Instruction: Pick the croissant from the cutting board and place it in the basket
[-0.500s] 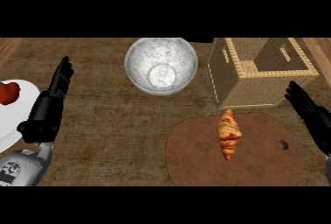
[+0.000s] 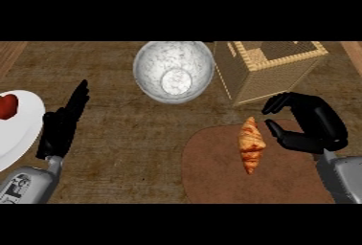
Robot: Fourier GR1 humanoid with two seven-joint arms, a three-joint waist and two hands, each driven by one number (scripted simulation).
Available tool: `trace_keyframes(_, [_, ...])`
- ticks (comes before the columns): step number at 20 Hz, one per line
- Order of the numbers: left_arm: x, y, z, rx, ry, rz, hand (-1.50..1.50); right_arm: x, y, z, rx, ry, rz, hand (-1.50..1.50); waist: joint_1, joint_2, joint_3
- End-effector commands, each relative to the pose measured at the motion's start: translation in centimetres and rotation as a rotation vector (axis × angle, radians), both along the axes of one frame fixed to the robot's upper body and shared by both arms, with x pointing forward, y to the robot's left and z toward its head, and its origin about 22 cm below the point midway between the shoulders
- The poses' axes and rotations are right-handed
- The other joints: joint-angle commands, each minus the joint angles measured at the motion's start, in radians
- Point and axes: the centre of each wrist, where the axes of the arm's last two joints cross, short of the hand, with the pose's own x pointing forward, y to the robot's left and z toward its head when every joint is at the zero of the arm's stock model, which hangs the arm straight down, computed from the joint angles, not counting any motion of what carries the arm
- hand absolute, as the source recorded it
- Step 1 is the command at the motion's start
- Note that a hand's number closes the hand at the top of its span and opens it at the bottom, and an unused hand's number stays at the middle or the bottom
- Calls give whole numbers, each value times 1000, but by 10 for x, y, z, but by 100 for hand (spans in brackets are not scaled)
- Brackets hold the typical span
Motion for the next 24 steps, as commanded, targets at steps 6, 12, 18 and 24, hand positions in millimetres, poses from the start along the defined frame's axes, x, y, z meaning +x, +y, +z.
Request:
trace_keyframes(6, [-8,7,-20,-34,124,42,0,-34,77,7,-252,-305,-186,-150,-41,-17,-4])
trace_keyframes(12, [0,19,-15,-21,131,68,0,-16,17,80,-886,-298,-340,-150,-64,-25,-12])
trace_keyframes(18, [-1,19,-16,-17,134,49,0,-32,27,114,-1254,-57,-80,-150,-47,-19,-9])
trace_keyframes(24, [12,10,-4,-33,127,37,0,-56,48,161,-1290,47,60,-150,-43,-14,-4])
